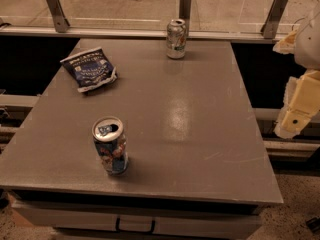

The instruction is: Move 7up can near blue chip bag

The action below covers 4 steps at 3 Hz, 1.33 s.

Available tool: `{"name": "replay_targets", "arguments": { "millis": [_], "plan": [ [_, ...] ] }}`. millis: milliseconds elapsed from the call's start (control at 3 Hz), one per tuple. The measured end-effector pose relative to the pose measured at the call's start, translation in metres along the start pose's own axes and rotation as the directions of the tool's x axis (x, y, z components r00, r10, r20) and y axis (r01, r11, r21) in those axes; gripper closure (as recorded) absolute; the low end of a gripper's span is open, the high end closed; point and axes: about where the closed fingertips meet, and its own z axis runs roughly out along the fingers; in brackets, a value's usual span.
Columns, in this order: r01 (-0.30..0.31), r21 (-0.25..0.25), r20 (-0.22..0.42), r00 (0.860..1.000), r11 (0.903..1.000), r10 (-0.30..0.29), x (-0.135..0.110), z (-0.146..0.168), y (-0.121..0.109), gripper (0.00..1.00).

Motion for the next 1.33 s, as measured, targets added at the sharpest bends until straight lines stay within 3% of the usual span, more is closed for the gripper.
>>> {"name": "replay_targets", "arguments": {
  "millis": [667,1000,1333],
  "plan": [
    [0.009,0.007,0.022,1.000,0.9999,-0.010,-0.003,0.003,-0.009,0.00],
    [0.058,0.040,0.097,0.993,0.9975,-0.061,-0.019,0.022,-0.046,0.00],
    [0.115,0.114,0.198,0.971,0.9868,-0.136,-0.057,0.047,-0.108,0.00]
  ]
}}
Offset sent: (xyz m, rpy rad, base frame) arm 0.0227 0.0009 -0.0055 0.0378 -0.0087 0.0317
